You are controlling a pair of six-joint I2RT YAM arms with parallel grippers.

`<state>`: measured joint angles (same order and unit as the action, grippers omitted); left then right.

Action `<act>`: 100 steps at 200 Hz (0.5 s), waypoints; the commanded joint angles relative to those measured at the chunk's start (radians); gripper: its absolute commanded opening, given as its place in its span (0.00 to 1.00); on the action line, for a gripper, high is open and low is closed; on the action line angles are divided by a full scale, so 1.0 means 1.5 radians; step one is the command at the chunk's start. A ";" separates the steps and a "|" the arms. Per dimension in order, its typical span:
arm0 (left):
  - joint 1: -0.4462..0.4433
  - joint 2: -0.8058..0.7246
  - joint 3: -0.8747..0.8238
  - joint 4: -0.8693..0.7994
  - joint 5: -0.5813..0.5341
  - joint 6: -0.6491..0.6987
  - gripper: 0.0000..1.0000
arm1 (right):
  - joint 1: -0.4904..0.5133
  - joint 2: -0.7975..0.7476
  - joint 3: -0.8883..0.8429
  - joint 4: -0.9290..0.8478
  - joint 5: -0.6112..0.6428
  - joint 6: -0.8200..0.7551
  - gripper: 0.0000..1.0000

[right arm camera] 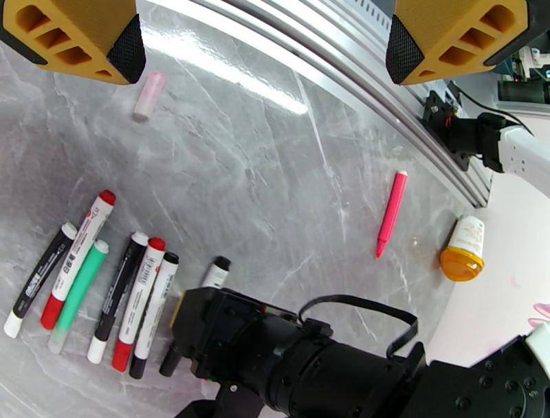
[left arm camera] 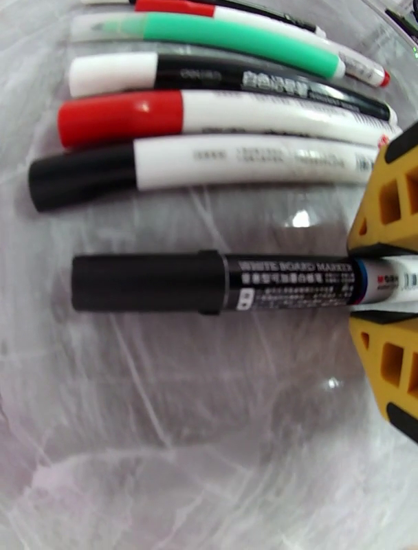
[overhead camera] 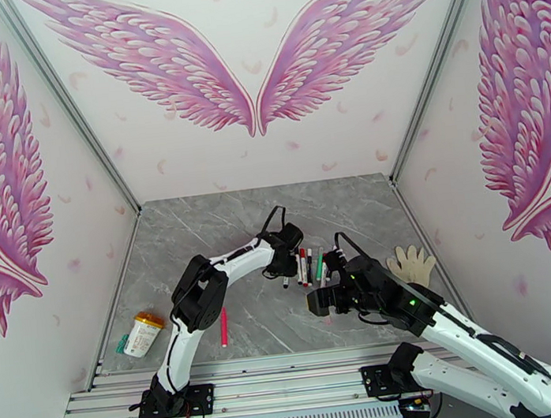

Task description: Open the pen caps

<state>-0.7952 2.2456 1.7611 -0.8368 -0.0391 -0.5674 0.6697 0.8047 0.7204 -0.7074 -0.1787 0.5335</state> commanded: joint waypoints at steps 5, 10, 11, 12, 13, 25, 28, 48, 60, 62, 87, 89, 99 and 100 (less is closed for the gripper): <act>-0.004 0.029 0.038 -0.090 -0.039 0.070 0.28 | 0.003 -0.008 -0.010 0.013 0.002 0.013 0.99; -0.004 0.032 0.040 -0.095 -0.044 0.073 0.28 | 0.002 -0.009 -0.012 0.013 0.002 0.013 0.99; -0.004 0.033 0.040 -0.095 -0.045 0.073 0.27 | 0.002 -0.009 -0.011 0.013 0.002 0.013 0.99; -0.005 0.033 0.040 -0.096 -0.045 0.074 0.27 | 0.002 -0.009 -0.011 0.013 0.002 0.013 0.99; -0.005 0.034 0.040 -0.097 -0.046 0.074 0.27 | 0.002 -0.010 -0.011 0.013 0.003 0.013 0.99; -0.006 0.038 0.039 -0.103 -0.064 0.075 0.27 | 0.003 -0.012 -0.013 0.014 0.003 0.014 0.99; -0.006 0.040 0.039 -0.106 -0.072 0.074 0.27 | 0.003 -0.012 -0.014 0.014 0.003 0.015 0.99; -0.008 0.048 0.042 -0.115 -0.102 0.072 0.26 | 0.002 -0.014 -0.019 0.016 0.003 0.017 0.99; -0.010 0.057 0.046 -0.119 -0.112 0.069 0.26 | 0.002 -0.012 -0.019 0.017 0.000 0.014 0.99; -0.011 0.058 0.046 -0.119 -0.113 0.069 0.26 | 0.002 -0.011 -0.019 0.017 0.000 0.014 0.99; -0.015 0.076 0.058 -0.132 -0.117 0.067 0.24 | 0.002 -0.008 -0.014 0.014 0.000 0.011 0.99; -0.015 0.076 0.058 -0.132 -0.117 0.068 0.24 | 0.002 -0.008 -0.014 0.013 0.001 0.011 0.99; -0.015 0.077 0.058 -0.132 -0.115 0.066 0.23 | 0.002 -0.009 -0.012 0.014 0.001 0.011 0.99; -0.015 0.077 0.058 -0.132 -0.115 0.065 0.23 | 0.002 -0.009 -0.012 0.014 0.000 0.011 0.99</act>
<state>-0.8207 2.2993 1.8416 -0.9798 -0.1787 -0.4759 0.6697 0.7963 0.7055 -0.6994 -0.1787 0.5381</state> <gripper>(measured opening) 0.244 0.989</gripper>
